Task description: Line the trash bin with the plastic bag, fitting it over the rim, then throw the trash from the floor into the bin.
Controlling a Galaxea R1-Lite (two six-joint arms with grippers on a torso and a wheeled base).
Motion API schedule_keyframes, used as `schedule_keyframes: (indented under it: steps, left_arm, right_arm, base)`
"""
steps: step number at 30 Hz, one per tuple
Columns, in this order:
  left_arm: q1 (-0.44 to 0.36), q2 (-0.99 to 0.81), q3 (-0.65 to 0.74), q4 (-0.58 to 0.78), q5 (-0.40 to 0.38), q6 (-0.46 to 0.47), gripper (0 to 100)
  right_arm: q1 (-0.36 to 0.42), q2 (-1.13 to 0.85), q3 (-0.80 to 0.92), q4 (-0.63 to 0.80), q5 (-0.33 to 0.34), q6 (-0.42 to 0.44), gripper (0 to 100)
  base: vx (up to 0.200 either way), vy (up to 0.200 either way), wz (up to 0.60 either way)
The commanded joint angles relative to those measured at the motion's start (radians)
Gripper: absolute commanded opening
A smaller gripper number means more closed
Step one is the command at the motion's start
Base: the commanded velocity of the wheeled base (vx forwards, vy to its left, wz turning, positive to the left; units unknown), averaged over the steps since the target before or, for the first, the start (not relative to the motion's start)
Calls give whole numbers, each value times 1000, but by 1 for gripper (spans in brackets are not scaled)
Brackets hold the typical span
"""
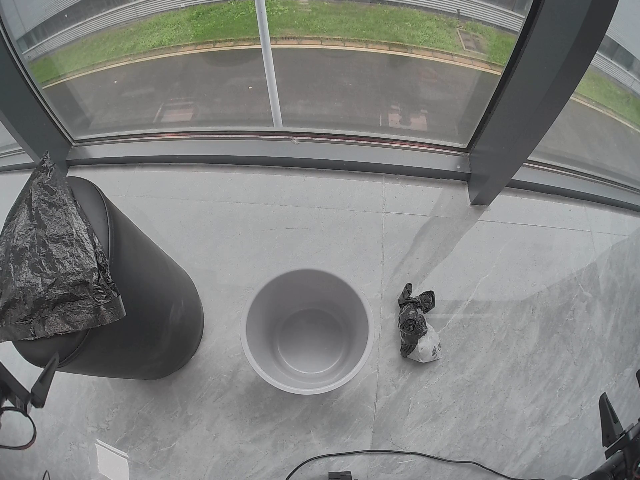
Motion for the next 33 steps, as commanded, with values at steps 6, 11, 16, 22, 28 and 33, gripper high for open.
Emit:
schedule_keyframes:
  steps: [6,11,16,22,28,33]
  left_arm:
    - [-3,44,148,-143,-11,21,100]
    - [-22,46,159,-142,-8,38,100]
    - [-25,63,140,-152,-6,88,100]
    - [-31,54,156,-154,-5,151,100]
    - [-37,12,174,-152,-5,153,100]
    - [-37,3,176,-154,-2,173,100]
  right_arm:
    - [0,-13,16,0,2,-10,100]
    - [0,-13,18,0,2,-1,100]
    - [0,-13,18,0,0,2,100]
    - [0,-13,18,-2,0,2,100]
    - [0,-13,18,0,0,2,100]
    - [0,-13,16,0,0,0,100]
  base:
    - [0,0,0]
    - [0,0,0]
    - [0,0,0]
    - [0,0,0]
    - [0,0,0]
    - [0,0,0]
